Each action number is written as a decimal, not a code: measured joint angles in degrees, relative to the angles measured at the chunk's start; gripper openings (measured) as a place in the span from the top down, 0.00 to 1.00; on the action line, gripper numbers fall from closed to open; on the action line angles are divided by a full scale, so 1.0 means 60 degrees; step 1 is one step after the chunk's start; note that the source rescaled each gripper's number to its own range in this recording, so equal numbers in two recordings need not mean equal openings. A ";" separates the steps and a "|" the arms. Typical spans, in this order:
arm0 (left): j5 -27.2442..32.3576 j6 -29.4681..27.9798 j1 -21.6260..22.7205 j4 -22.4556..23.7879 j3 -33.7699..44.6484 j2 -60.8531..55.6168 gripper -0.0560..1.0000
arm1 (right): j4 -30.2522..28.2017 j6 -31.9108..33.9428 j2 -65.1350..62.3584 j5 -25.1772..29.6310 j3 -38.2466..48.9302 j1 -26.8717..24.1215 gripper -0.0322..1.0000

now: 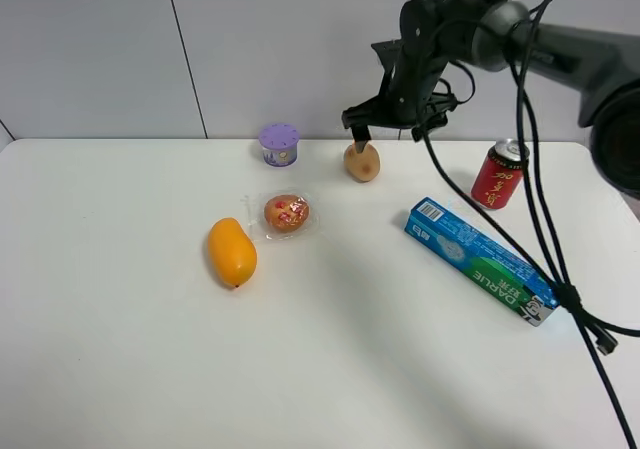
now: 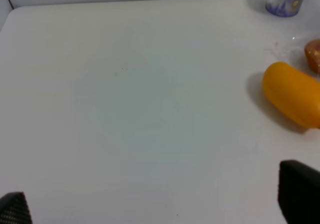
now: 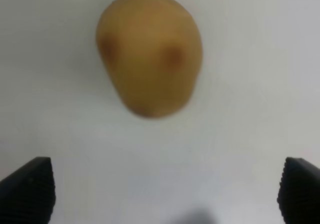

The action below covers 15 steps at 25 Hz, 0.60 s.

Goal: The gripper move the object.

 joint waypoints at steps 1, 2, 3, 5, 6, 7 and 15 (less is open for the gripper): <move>0.0000 0.0000 0.0000 0.0000 0.0000 0.0000 0.00 | 0.0000 -0.0078 -0.0315 0.0353 0.0000 0.0025 0.15; 0.0000 0.0000 0.0000 0.0000 0.0000 0.0000 0.00 | 0.0000 -0.0148 -0.0563 0.0684 0.0000 0.0050 0.15; 0.0000 0.0000 0.0000 0.0000 0.0000 0.0000 0.00 | 0.0000 -0.0185 -0.0848 0.0996 0.0000 0.0076 0.15; 0.0000 0.0000 0.0000 0.0000 0.0000 0.0000 0.00 | 0.0009 -0.0329 -0.1333 0.1565 0.0000 0.0129 0.15; 0.0000 0.0000 0.0000 0.0000 0.0000 0.0000 0.00 | -0.0005 -0.0377 -0.1545 0.1873 -0.0025 0.0150 0.15; 0.0000 0.0000 0.0000 0.0000 0.0000 0.0000 0.00 | -0.0014 -0.0416 -0.1743 0.2132 -0.0025 0.0160 0.15; 0.0000 0.0000 0.0000 0.0000 0.0000 0.0000 0.00 | -0.0105 -0.0490 -0.2998 0.2453 0.0165 0.0326 0.15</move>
